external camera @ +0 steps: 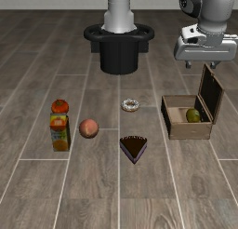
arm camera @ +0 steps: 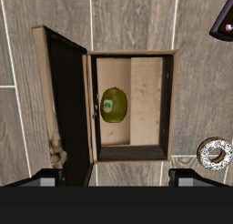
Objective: Pick up the kiwi and place it in the box
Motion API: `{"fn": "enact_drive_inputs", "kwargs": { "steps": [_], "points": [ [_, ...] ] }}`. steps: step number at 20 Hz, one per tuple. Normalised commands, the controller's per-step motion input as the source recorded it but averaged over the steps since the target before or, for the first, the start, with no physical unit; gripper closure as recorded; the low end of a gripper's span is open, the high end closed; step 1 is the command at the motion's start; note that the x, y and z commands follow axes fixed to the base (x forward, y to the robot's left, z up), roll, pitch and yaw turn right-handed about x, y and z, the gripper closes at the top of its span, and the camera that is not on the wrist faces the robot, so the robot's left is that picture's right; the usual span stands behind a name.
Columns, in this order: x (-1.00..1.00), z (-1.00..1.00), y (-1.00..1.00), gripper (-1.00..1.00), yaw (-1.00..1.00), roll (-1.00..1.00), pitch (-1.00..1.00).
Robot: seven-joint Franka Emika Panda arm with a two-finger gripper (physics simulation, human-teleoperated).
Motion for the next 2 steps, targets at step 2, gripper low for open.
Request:
{"fn": "enact_drive_inputs", "kwargs": {
  "steps": [2],
  "points": [
    [0.00,0.00,0.00,-1.00,0.00,0.00,0.00]
  ]
}}
